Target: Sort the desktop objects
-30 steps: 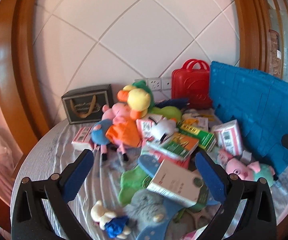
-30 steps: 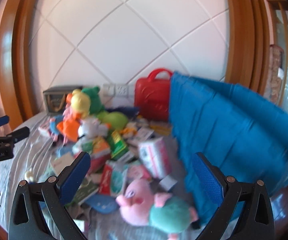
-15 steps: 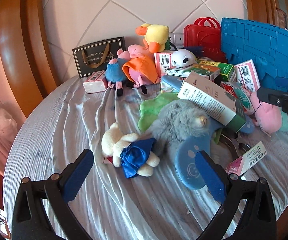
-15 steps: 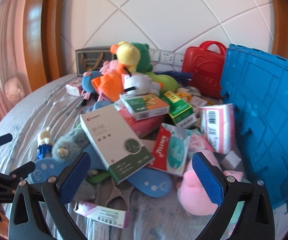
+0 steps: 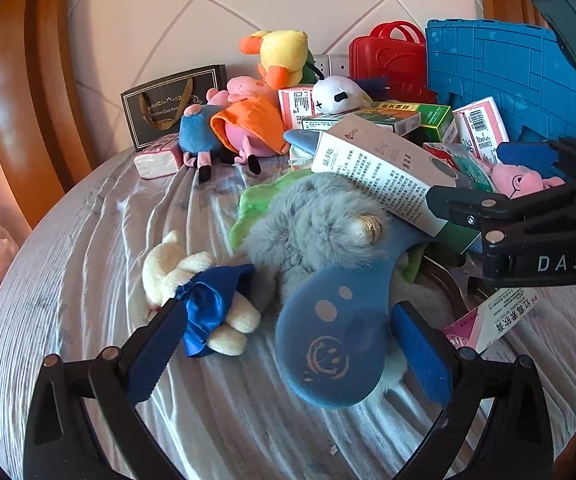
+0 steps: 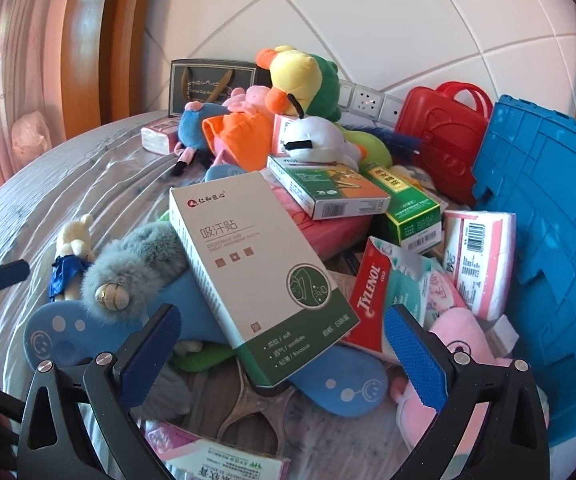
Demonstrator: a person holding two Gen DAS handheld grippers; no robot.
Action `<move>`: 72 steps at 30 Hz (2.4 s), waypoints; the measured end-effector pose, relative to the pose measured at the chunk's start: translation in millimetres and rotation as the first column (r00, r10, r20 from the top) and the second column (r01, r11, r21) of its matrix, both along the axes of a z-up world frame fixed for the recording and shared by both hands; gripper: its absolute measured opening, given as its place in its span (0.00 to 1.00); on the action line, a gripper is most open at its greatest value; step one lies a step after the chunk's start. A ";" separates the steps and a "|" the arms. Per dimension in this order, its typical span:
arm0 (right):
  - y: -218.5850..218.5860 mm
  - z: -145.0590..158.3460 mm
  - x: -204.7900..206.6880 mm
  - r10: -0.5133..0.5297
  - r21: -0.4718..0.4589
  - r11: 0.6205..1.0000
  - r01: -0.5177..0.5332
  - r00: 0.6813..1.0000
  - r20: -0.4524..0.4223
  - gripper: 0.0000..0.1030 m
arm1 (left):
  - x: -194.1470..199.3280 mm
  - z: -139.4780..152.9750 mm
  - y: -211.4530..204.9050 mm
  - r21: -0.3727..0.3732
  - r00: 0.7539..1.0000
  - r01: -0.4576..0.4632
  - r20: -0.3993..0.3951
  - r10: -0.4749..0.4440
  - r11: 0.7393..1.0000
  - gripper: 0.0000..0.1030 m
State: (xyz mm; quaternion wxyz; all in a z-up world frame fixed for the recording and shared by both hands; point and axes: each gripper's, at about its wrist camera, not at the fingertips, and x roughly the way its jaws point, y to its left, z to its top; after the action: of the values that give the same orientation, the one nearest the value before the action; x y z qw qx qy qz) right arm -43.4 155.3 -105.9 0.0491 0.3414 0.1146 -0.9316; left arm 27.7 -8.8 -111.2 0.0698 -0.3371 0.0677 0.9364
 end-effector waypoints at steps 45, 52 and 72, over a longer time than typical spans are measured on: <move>24.4 -4.5 -50.1 -0.105 -0.196 0.971 0.135 0.983 0.153 0.80 | -77.1 -2.9 15.6 0.051 0.994 -0.104 0.036 0.102 0.993 0.58; 30.7 1.2 -39.6 -0.107 -0.208 0.968 0.138 0.983 0.150 0.79 | -77.0 8.8 17.3 0.061 0.993 -0.114 0.027 0.112 0.992 0.35; 14.2 -27.2 -68.7 -0.068 -0.136 0.984 0.111 0.955 0.287 0.75 | -93.4 -25.6 5.8 0.058 0.983 -0.102 0.158 0.092 0.993 0.39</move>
State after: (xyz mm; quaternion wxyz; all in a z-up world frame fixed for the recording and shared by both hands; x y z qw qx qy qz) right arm -112.0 169.5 -133.1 0.0480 0.4705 0.0201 -0.8809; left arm -65.7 -3.1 -136.7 0.0401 -0.4094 0.0145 0.9113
